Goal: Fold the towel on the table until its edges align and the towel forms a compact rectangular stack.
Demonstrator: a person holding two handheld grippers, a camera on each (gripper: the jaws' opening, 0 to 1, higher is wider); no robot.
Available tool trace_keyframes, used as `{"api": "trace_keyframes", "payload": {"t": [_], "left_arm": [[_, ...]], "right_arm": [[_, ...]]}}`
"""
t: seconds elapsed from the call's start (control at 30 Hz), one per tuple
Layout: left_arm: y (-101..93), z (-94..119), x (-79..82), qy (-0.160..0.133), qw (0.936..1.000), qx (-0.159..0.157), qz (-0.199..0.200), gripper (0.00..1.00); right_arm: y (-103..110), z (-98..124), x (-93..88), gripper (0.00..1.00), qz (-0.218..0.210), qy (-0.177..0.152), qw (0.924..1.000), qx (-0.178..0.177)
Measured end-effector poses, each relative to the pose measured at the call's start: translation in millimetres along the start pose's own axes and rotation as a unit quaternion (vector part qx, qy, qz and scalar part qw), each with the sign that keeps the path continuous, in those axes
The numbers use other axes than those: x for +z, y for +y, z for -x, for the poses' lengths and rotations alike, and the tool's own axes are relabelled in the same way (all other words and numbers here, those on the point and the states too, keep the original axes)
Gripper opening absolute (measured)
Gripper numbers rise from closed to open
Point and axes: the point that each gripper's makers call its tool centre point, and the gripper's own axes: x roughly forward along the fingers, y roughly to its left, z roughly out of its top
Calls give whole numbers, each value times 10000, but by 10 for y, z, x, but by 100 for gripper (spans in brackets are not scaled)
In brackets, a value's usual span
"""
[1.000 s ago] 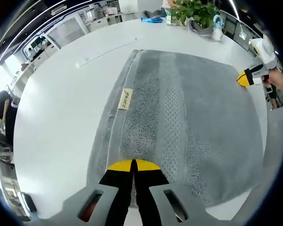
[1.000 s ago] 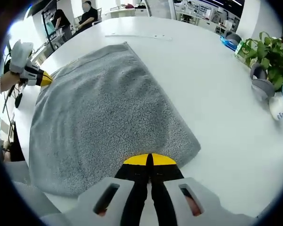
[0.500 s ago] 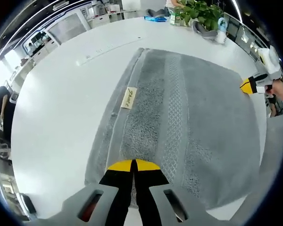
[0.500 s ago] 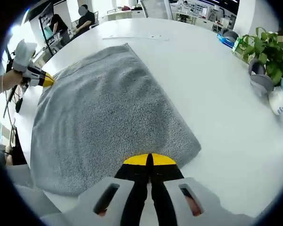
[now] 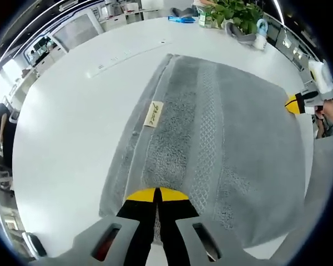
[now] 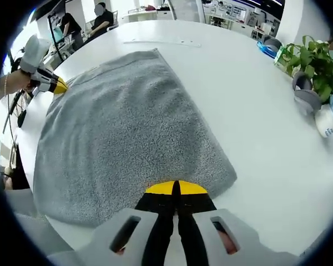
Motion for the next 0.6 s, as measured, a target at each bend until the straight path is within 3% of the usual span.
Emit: {"api": "trace_keyframes", "payload": {"t": [0.6], "left_arm": [[19, -39, 75, 22, 9998, 2, -190, 1]], "right_arm": [[54, 42, -86, 0, -29, -17, 10000, -73]]}}
